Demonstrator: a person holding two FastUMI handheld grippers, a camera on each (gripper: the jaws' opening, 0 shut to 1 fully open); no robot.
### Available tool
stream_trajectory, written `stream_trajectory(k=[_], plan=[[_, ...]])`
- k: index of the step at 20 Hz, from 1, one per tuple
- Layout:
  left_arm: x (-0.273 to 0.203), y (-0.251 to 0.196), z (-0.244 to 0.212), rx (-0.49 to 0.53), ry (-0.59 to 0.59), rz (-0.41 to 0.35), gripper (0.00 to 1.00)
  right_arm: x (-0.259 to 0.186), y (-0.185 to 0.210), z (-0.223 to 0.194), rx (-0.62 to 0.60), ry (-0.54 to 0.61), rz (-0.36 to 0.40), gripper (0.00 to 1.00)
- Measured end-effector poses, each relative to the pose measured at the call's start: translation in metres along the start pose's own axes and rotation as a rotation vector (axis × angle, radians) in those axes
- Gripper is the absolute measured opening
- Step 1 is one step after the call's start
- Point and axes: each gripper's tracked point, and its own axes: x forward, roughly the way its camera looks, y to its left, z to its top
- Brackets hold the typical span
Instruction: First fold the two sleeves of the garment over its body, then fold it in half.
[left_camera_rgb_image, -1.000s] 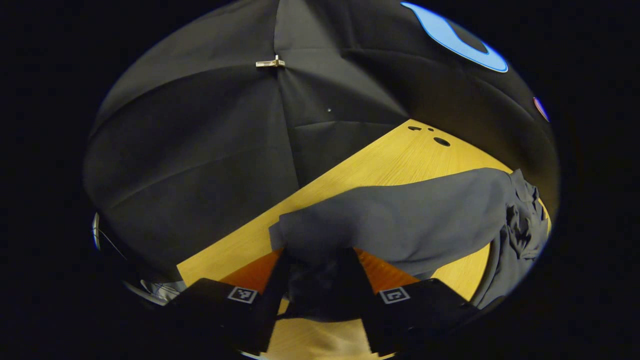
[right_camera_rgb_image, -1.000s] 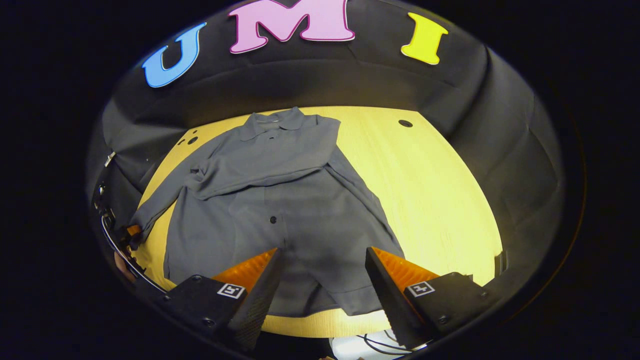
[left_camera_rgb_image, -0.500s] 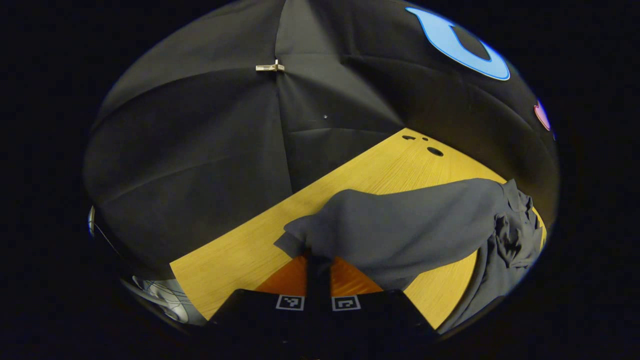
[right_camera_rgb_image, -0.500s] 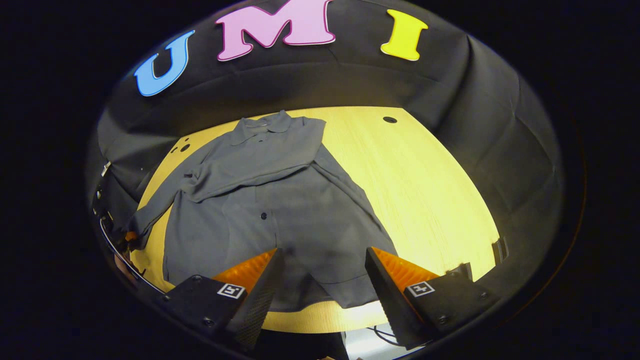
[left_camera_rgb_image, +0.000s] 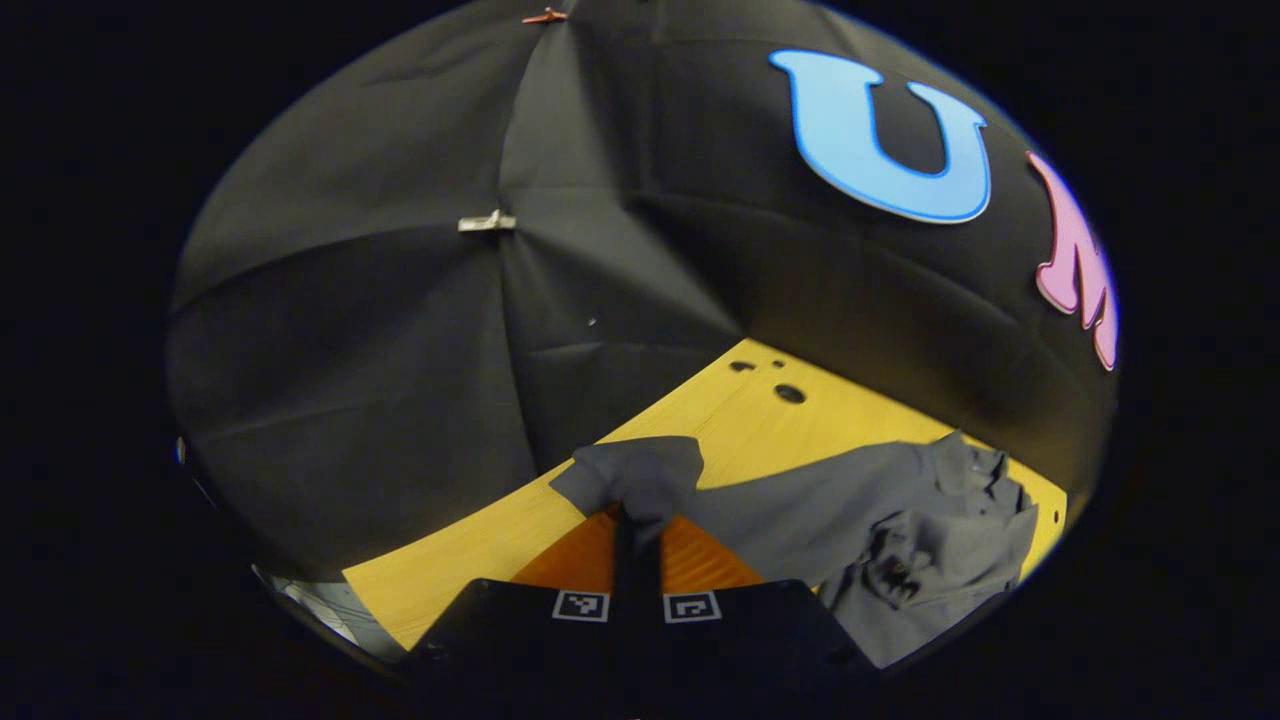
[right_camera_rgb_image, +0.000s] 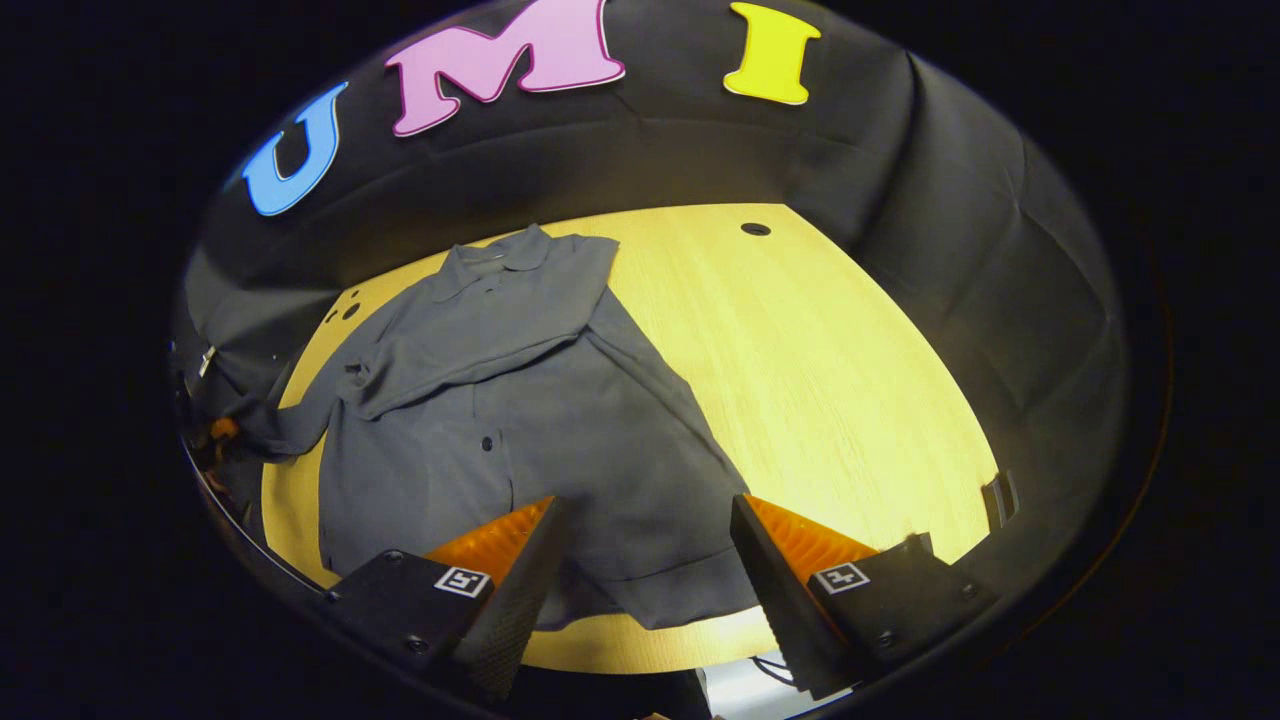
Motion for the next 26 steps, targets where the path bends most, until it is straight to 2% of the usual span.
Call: stream_trajectory(k=[3,7,13,16,19,23,26], plan=[[-0.007,-0.069,0.032,0.039,-0.042,-0.104,0.06,0.004,-0.012,0.004,0.038,-0.005,-0.002,1.0],[-0.021,-0.149,0.042,0.082,-0.054,-0.235,0.06,0.006,-0.029,0.006,0.084,-0.018,-0.016,0.99],[-0.049,-0.271,0.014,0.157,0.013,-0.465,0.05,0.01,-0.05,0.003,0.138,-0.012,-0.025,1.0],[-0.062,-0.323,-0.001,0.202,0.04,-0.554,0.05,0.013,-0.061,0.001,0.155,-0.003,-0.032,1.0],[-0.078,-0.374,-0.024,0.244,0.07,-0.635,0.06,0.015,-0.071,0.0,0.175,0.004,-0.035,0.99],[-0.098,-0.429,-0.064,0.351,0.125,-0.734,0.06,0.017,-0.081,-0.003,0.192,0.013,-0.035,0.99],[-0.108,-0.461,-0.088,0.404,0.154,-0.776,0.06,0.02,-0.086,-0.014,0.194,0.048,-0.02,0.99]])
